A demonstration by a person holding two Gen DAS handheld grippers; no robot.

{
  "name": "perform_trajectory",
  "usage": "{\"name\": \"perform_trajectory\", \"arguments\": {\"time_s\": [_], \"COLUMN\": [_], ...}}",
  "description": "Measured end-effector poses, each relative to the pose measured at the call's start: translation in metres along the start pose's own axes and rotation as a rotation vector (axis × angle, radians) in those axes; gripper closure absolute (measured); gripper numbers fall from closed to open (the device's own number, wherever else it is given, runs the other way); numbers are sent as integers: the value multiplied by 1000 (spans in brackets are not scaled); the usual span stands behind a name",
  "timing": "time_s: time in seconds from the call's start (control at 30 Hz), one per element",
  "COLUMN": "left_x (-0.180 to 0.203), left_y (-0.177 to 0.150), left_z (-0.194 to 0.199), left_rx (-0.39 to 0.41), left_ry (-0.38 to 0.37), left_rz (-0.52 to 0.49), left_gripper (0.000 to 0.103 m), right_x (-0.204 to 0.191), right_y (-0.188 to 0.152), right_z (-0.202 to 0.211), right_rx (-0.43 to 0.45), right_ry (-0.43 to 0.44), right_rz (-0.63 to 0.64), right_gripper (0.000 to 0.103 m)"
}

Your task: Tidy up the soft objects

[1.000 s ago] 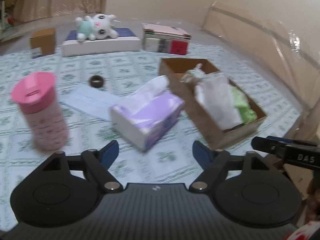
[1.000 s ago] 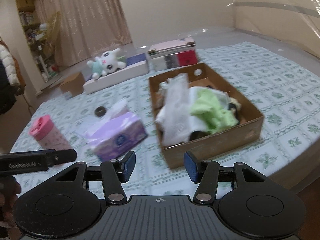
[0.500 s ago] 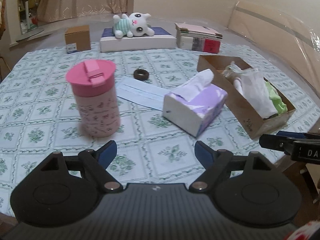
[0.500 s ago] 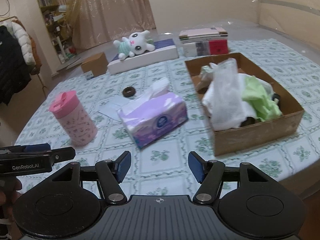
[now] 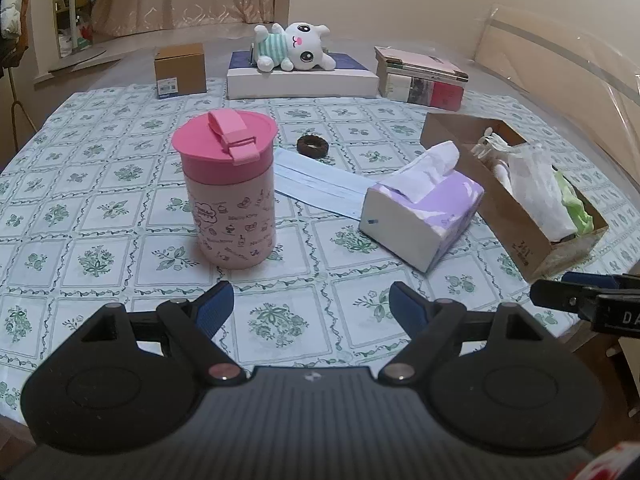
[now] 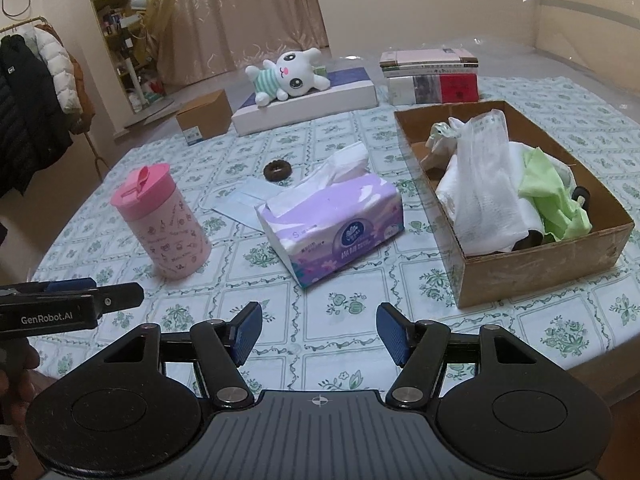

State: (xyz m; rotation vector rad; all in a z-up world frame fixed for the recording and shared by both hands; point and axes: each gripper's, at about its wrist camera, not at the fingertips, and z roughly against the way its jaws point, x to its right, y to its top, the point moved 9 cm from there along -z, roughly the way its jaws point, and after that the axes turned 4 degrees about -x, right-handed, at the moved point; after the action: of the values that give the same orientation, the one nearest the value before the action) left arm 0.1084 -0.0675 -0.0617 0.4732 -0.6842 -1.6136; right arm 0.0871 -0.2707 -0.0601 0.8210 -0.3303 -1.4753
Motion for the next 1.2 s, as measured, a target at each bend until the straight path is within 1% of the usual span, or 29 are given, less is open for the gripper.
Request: {"name": "perform_trajectory", "arguments": {"time_s": [0.67, 0.9, 1.0, 1.2], "left_x": [-3, -2, -2, -8], "left_y": [3, 8, 17, 52], "left_z": [-2, -3, 0, 10], "left_rx": [-2, 8, 25, 73], "left_ry": [-10, -30, -43, -85], "left_rz": [2, -23, -64, -144], "left_gripper": [20, 20, 21, 21], "right_x": [-9, -9, -8, -8], "right_y": [2, 3, 5, 19], "right_z": [-10, -15, -16, -19], "right_rx": [-20, -29, -28, -15], "right_ry": [9, 5, 3, 4], "right_rz": [20, 27, 35, 89], "right_gripper": [40, 40, 40, 40]}}
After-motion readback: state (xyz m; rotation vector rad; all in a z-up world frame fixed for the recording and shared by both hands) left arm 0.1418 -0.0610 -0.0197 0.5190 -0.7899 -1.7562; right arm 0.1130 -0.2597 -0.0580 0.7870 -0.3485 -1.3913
